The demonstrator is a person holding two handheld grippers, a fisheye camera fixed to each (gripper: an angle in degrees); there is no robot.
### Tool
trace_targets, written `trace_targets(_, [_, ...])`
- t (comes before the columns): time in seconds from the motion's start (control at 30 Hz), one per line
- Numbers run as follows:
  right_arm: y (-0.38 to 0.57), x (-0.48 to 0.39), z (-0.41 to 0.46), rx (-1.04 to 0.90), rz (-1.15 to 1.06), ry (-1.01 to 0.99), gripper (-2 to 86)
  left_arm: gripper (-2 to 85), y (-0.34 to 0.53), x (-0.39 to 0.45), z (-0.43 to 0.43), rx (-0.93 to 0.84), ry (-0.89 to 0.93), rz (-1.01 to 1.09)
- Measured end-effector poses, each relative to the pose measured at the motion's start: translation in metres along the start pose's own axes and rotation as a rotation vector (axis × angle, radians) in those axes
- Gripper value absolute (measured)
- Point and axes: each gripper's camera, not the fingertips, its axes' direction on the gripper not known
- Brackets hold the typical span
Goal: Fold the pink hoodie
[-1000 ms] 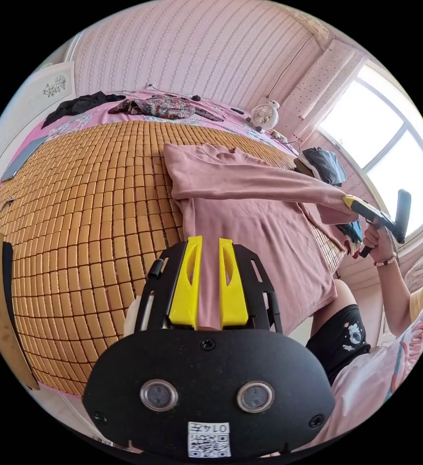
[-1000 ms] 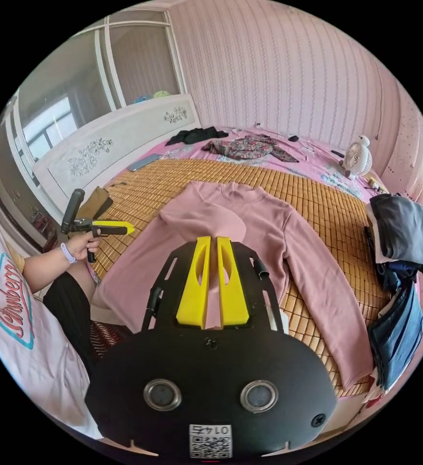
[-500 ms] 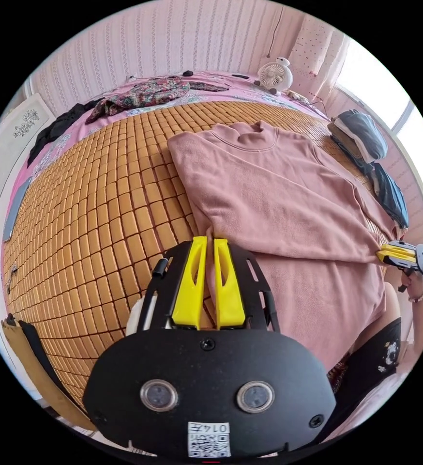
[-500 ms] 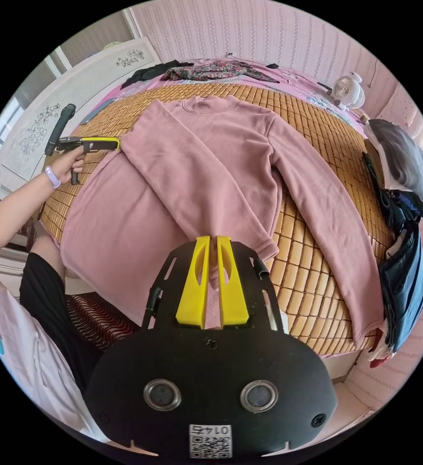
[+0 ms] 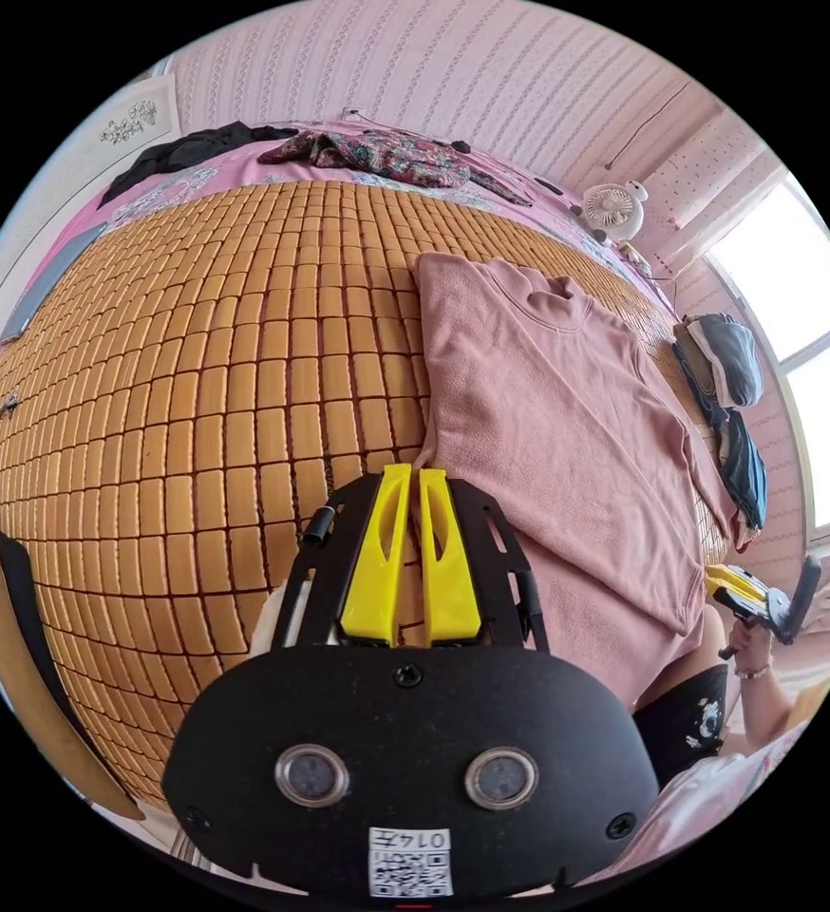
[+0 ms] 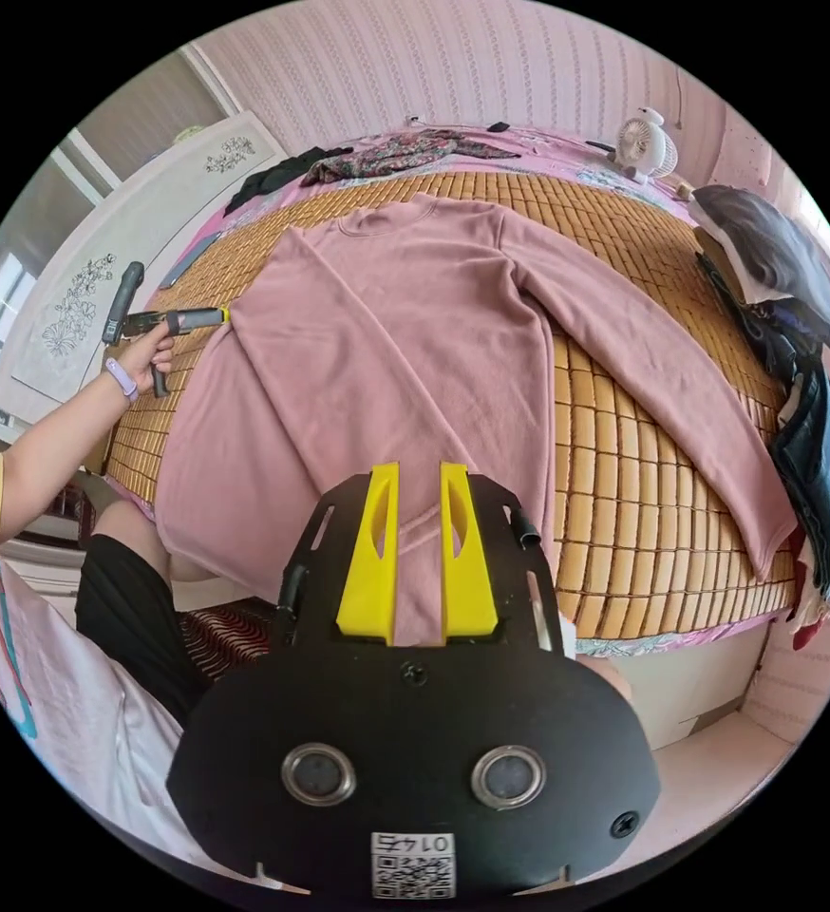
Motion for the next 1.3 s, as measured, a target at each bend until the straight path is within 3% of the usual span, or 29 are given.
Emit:
trace_targets(0.1, [-0.009, 0.013, 0.028, -0.112, -0.002, 0.069, 4.7, 0.6, -0.011, -0.006, -0.003, -0.022, -0.057, 0.021])
trace_targets(0.2, [-0.010, 0.014, 0.024, -0.059, -0.018, 0.007, 4.2, 2.1, -0.021, -0.018, -0.004, -0.030, -0.122, 0.018])
trace_targets(0.37, [0.005, 0.044, 0.002, 0.028, 0.049, -0.080, 5.4, 4.3, -0.014, -0.046, -0.015, 0.008, 0.013, -0.123])
trace_targets(0.47, [0.031, 0.111, -0.022, 0.103, 0.274, 0.001, 7.6, 4.8, 0.007, -0.053, -0.045, 0.095, -0.018, -0.110])
trace_targets(0.63, [0.089, 0.259, -0.068, 0.268, 0.838, 0.230, 13.7, 4.6, 0.047, -0.027, -0.081, 0.141, -0.038, 0.002])
trace_targets(0.83, [0.100, 0.319, -0.068, 0.250, 0.998, 0.320, 11.4, 3.9, 0.070, 0.058, -0.042, 0.035, 0.157, 0.163])
trace_targets(0.93, [0.106, 0.319, -0.068, 0.246, 0.931, 0.360, 7.0, 3.3, 0.073, 0.095, -0.009, -0.036, 0.221, 0.208])
trace_targets(1.07, [0.114, 0.317, -0.082, 0.249, 0.867, 0.286, 3.4, 0.1, 0.078, 0.115, 0.011, -0.047, 0.109, 0.244])
trace_targets(1.2, [0.105, 0.282, -0.133, 0.477, 0.642, 0.170, 1.6, -0.7, 0.084, 0.113, 0.009, -0.028, 0.074, 0.283])
trace_targets(1.3, [0.088, 0.248, -0.187, 0.737, 0.434, -0.052, 1.1, -0.9, 0.080, 0.105, 0.009, -0.049, 0.106, 0.254])
